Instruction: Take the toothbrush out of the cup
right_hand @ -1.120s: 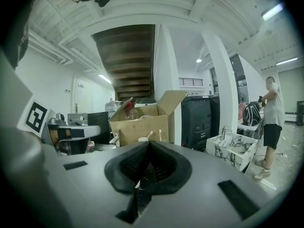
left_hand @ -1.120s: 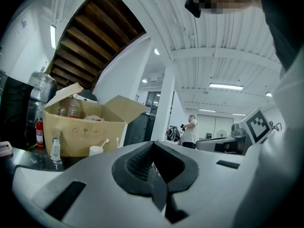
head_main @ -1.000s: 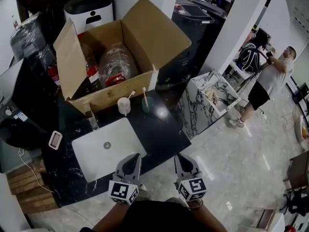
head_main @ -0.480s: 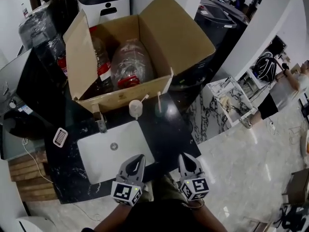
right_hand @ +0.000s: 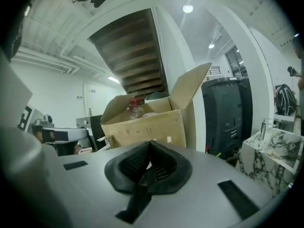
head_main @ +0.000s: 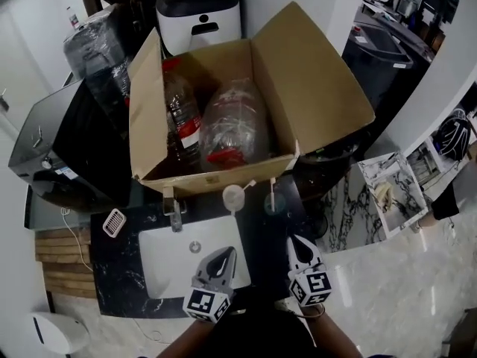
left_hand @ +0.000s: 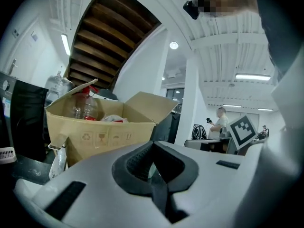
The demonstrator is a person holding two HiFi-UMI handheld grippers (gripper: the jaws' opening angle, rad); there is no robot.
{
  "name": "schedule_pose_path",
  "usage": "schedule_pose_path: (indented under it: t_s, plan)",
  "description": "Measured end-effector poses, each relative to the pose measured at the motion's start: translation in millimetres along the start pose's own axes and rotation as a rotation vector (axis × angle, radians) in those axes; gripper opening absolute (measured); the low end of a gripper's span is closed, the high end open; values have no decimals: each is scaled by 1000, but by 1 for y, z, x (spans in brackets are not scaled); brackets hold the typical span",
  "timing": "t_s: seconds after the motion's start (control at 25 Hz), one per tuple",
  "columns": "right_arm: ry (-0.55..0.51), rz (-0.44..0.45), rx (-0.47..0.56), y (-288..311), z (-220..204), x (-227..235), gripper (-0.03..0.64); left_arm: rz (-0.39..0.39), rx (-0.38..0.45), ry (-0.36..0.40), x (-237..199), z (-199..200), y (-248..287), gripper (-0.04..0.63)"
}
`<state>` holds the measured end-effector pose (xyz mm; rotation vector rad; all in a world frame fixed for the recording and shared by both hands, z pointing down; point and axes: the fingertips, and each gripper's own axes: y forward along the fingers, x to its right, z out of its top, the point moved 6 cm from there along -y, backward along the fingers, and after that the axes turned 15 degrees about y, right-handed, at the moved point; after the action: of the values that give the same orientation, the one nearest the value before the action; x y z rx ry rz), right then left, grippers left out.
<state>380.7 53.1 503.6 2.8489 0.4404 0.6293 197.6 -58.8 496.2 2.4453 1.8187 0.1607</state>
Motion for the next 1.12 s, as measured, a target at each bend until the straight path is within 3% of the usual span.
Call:
schedule_pose_path:
  t_s: [0.24,0.56,0.96,1.12]
  plan:
    - [-2,60,-64,56,8,43,12,66,-30,-3,-8,7,53,23]
    - [-14,85,-158,122,2,80,14,128,-78,-45,-13,-4,84,23]
    - [-86,103,-288,198,-18,97,135,235,-117,-77,-18,-12,89,23]
    - [-94,110,-322,215,-25,99,138,286,-133,-87,-21,-17,82,23]
